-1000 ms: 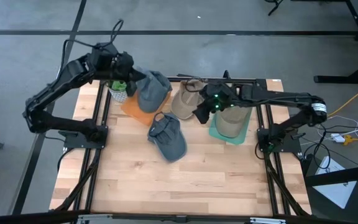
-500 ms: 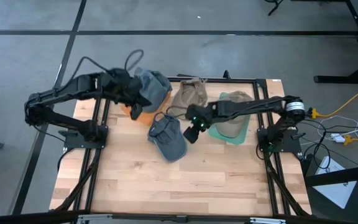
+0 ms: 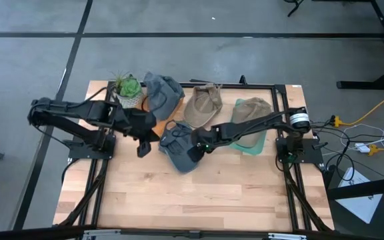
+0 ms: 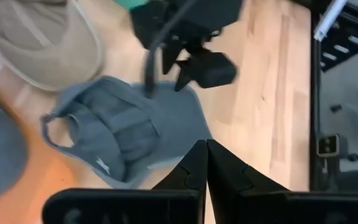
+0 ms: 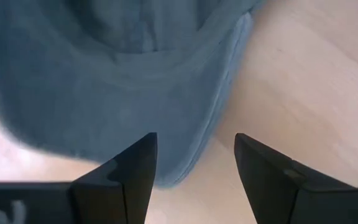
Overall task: Pick & Place hat
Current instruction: Put the gray cap into the orange bin
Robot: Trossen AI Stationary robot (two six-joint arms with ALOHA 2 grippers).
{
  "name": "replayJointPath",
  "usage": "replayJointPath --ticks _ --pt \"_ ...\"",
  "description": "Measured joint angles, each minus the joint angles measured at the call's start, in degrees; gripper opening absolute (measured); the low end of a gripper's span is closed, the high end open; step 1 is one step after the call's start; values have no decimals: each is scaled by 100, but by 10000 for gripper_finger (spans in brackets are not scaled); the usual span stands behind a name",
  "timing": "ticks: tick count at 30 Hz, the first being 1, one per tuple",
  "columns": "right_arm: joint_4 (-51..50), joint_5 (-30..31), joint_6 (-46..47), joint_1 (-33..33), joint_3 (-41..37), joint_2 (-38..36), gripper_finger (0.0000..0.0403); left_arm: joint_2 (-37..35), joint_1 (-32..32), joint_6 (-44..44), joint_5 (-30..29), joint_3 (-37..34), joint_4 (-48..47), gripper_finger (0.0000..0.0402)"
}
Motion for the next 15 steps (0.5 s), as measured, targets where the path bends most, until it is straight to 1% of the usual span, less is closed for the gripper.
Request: replayJointPath --ticks 5,10,12,15 --pt "206 25 518 5 0 345 212 2 -468 -109 -230 -88 19 4" --pt "597 -5 588 21 -7 556 208 -2 -777 -113 -404 -89 31 2" --pt "740 -27 587 43 -4 571 193 -2 -859 -113 -408 -89 33 4" --pt "822 -45 586 49 -4 571 143 -2 -941 -110 -482 -89 31 5"
